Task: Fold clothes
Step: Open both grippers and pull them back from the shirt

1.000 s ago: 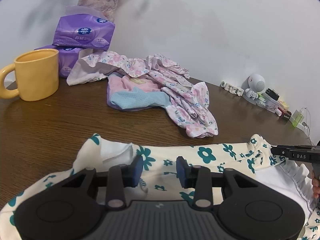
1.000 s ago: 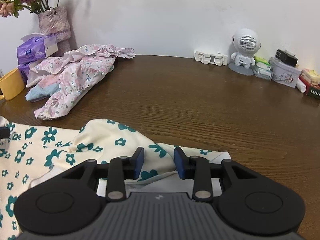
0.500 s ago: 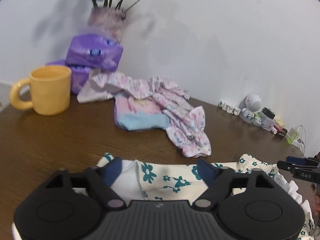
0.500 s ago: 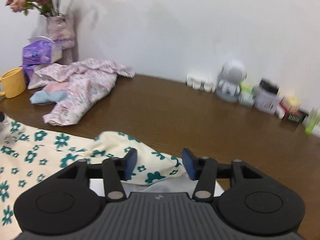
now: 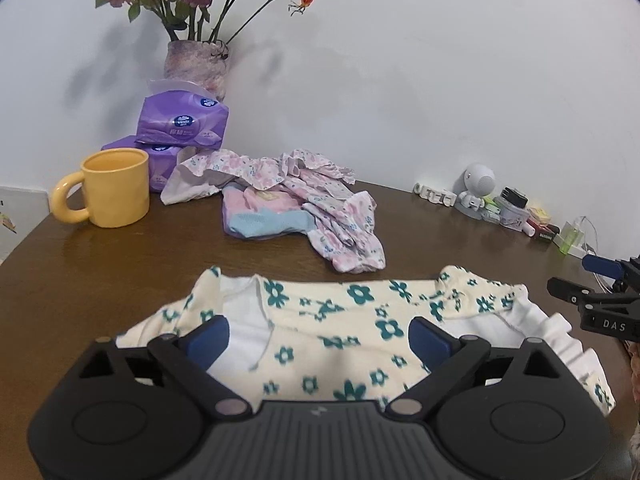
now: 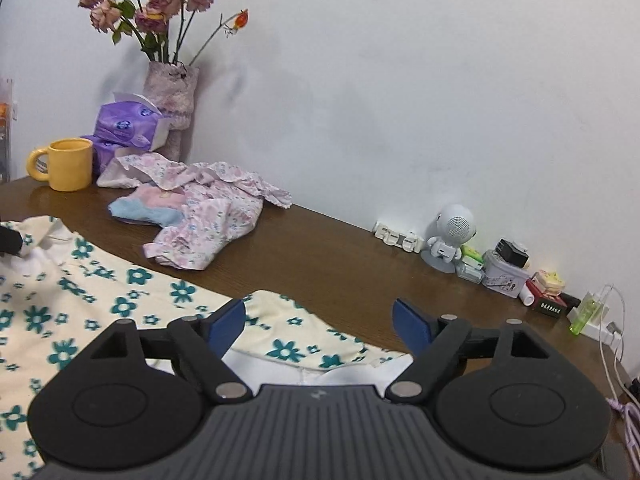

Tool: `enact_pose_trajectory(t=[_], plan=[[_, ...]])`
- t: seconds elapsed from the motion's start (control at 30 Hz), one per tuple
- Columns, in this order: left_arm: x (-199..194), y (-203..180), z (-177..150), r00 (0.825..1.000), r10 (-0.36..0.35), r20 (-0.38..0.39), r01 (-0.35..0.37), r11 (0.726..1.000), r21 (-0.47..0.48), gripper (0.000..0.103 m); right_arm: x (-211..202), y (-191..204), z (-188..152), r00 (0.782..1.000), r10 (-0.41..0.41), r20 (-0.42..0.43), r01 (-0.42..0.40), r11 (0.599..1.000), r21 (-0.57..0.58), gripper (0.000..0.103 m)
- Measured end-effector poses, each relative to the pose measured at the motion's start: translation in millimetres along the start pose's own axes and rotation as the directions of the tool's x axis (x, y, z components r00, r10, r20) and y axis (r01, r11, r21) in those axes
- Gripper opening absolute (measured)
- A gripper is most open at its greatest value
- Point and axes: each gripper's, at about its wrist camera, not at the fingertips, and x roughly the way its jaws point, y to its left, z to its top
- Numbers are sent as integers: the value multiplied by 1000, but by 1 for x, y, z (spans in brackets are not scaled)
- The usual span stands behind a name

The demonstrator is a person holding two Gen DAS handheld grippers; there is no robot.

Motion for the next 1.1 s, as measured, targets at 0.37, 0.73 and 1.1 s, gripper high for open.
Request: enact_pose_trajectory(t=[0.37, 0.73, 1.1], plan=[[-50, -8, -63, 998, 46, -33, -44, 998, 46, 97, -57, 21, -48, 995, 97, -20, -95, 993, 71, 86], [-74, -11, -103, 997, 82, 4, -82, 996, 17, 97, -81, 28, -94, 969, 238, -69, -218, 951, 220, 95], [-77, -3, -109, 992, 124, 20, -124, 992, 15, 91, -77, 14, -112, 970, 225, -88, -195, 945, 262, 58]])
